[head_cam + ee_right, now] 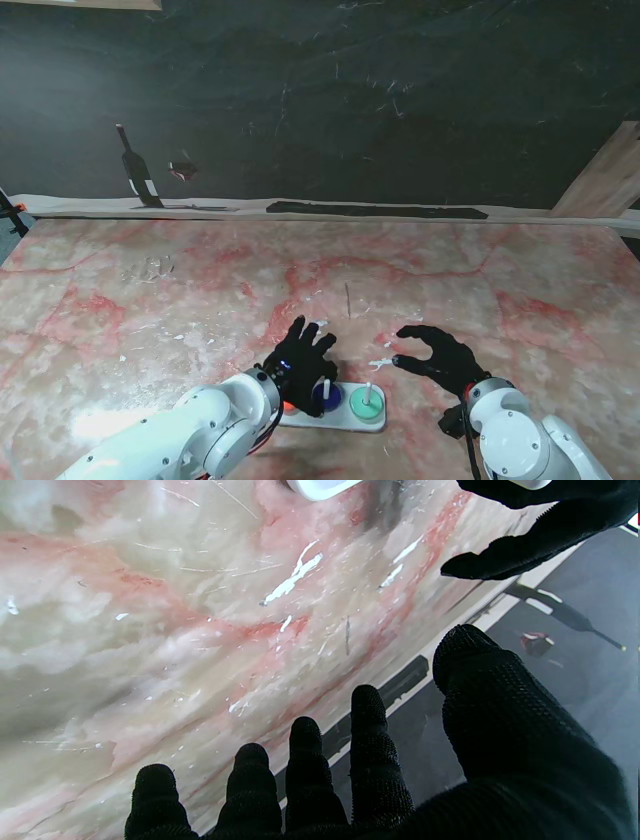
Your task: Move the three rings of the Hanoi Tower from the left rod to the right rod
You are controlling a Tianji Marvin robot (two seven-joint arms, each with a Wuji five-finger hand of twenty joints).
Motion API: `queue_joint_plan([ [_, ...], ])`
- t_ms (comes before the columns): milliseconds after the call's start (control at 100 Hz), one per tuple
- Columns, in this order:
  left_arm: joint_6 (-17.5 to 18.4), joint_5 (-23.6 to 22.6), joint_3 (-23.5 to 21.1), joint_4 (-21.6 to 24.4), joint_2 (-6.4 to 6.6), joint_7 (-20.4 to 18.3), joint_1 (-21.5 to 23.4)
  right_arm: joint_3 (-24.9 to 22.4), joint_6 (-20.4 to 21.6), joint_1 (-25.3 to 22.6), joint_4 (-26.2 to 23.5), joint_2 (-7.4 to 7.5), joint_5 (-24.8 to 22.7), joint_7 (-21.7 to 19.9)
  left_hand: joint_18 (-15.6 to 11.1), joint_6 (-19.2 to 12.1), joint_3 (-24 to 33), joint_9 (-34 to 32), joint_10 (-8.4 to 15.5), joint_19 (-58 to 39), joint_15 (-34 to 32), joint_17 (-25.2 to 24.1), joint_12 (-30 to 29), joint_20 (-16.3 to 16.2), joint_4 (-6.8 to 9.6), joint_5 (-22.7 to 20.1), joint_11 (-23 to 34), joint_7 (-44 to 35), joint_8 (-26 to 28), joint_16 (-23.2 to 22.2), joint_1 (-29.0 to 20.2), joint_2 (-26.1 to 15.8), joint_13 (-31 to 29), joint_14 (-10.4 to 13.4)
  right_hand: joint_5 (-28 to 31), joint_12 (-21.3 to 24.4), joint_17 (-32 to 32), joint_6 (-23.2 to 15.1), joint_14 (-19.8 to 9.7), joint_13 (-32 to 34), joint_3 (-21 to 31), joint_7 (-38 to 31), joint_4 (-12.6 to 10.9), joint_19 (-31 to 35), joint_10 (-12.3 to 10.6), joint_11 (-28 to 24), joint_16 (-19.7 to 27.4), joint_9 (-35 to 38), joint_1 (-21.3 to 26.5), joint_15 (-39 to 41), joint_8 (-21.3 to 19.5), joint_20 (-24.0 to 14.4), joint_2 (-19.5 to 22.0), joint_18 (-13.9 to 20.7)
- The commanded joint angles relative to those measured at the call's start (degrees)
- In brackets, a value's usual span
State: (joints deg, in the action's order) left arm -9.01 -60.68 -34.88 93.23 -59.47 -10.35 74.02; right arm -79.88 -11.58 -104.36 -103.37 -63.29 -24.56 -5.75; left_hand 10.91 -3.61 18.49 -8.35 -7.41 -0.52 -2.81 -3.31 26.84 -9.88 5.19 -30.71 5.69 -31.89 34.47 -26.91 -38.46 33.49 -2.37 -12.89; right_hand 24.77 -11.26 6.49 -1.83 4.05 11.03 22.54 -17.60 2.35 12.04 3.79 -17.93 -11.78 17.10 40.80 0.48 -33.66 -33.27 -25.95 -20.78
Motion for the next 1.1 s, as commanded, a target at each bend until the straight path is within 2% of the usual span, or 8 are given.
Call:
queue_joint_plan([
  [0,0.23,-0.24,-0.54,1.32,-0.13,-0.23,0.46,0.05,0.24,-0.38,-0.09,-0.11,0.03,0.10,0.24,-3.37,4.03,0.89,1.45,0.53,-0.91,0.00,0.44,-0.76,4.72,-4.55,0.69,-5.76,0.73,-0.49,-0.82,-3.18,1.60,-0.11,0.40,-0.52,0.33,0.22,-0.08,-0.92,0.60,0.18,-0.20,-0.97,-0.13,-1.17,-0.29,-1.64,-2.13,-0.40,0.41,0.16,-0.23,-0.63],
  [1090,0.97,-4.04,-7.25,10.57,0.12,-3.98,5.31,-0.08,0.50,-0.43,0.11,-0.17,0.54,0.21,0.22,-2.91,3.76,0.59,1.51,-0.19,-1.14,-0.10,0.36,-2.26,4.77,-5.23,1.40,-5.34,0.40,-1.29,-1.16,-3.01,0.96,-0.14,0.16,-0.53,0.37,0.22,-0.03,-0.93,0.68,0.25,-0.20,-0.90,-0.15,-1.20,-0.27,-1.64,-2.02,-0.40,0.41,0.07,-0.45,-0.69],
])
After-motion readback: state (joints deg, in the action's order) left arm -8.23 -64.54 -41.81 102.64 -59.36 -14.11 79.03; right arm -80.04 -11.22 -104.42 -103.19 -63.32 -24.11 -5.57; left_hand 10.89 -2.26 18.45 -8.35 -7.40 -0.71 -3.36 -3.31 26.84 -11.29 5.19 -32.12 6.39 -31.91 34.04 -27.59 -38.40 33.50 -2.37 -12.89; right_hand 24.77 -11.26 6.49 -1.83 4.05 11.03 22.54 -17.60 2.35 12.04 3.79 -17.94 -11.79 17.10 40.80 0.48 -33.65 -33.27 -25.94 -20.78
